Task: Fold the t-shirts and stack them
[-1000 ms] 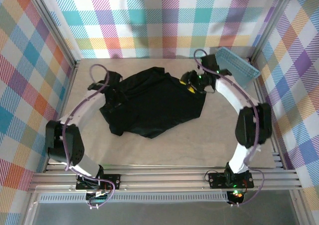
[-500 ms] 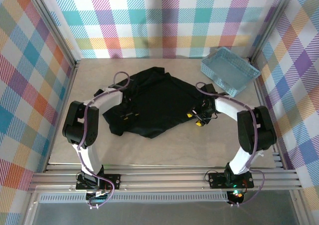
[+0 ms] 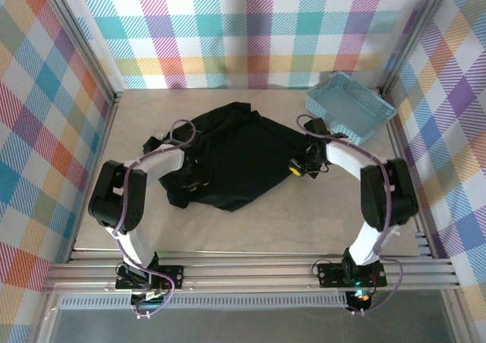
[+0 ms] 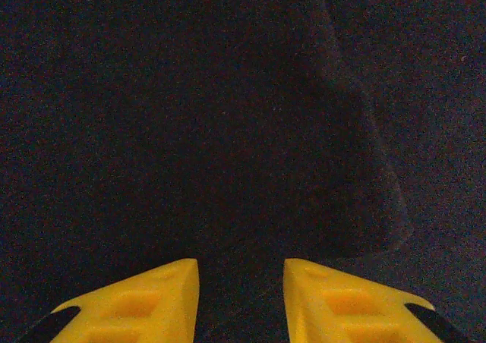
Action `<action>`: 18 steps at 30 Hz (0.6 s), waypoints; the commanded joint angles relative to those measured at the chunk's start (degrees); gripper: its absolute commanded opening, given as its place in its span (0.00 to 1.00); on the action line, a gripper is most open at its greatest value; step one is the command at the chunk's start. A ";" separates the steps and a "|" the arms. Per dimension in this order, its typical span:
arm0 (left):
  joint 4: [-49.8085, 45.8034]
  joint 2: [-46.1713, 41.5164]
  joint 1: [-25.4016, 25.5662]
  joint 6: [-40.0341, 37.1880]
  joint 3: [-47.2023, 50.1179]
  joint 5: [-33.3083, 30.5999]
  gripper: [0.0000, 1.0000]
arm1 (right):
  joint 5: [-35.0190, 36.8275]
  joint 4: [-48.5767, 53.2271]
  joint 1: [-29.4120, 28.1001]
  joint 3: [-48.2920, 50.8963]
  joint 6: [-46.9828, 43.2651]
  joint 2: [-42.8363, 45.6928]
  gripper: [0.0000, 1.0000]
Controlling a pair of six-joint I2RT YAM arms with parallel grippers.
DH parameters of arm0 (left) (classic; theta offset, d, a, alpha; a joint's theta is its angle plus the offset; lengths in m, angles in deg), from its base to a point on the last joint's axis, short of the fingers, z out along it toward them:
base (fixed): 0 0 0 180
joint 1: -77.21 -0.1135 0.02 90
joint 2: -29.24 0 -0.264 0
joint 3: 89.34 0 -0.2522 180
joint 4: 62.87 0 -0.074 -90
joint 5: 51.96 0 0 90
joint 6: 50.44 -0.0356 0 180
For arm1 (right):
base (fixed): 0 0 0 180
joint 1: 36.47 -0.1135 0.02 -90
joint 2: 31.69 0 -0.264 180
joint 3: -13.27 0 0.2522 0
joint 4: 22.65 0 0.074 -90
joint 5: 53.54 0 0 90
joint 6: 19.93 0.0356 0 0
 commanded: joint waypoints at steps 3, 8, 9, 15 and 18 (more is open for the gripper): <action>2.16 -3.97 0.64 0.74 3.09 -1.40 0.32 | 0.78 13.20 -0.36 -1.51 -5.10 13.47 0.00; 3.54 -4.74 0.65 1.20 4.66 -2.46 0.32 | -3.21 25.47 -0.47 -9.97 -8.51 16.41 0.00; 3.66 -4.53 0.65 1.21 4.62 -2.58 0.32 | -3.66 27.64 -0.51 -11.99 -8.86 15.68 0.00; 4.37 -0.73 0.65 0.69 2.77 -5.03 0.33 | -2.88 28.04 -0.36 -24.73 -13.33 2.59 0.00; 1.72 3.87 -0.10 -0.19 -0.46 -8.66 0.33 | -1.69 27.33 -0.36 -35.55 -15.03 -9.77 0.00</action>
